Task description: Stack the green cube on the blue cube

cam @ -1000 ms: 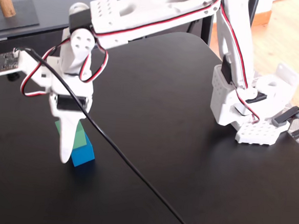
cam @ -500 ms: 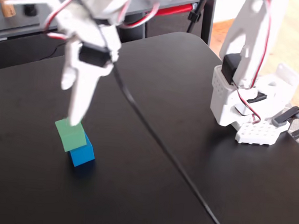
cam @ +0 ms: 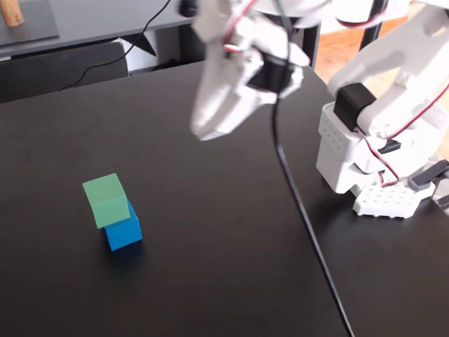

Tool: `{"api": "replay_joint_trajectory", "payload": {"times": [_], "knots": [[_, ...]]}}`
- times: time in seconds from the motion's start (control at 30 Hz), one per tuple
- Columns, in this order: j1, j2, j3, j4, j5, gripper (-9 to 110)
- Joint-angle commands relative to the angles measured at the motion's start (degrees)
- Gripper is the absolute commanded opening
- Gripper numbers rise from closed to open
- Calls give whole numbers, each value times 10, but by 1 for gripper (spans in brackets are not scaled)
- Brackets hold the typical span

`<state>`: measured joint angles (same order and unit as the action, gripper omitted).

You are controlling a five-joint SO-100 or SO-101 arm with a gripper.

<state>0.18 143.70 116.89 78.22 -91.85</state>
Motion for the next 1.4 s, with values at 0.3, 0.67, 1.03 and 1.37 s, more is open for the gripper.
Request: {"api": "replay_joint_trajectory", "payload": {"times": [0.3,0.67,1.03,1.37], "knots": [[-62,253,199,47,17,0],[-84,380,375,19,17,0],[-108,431,572,-126,47,0],[-124,446,619,-134,74,0]]}}
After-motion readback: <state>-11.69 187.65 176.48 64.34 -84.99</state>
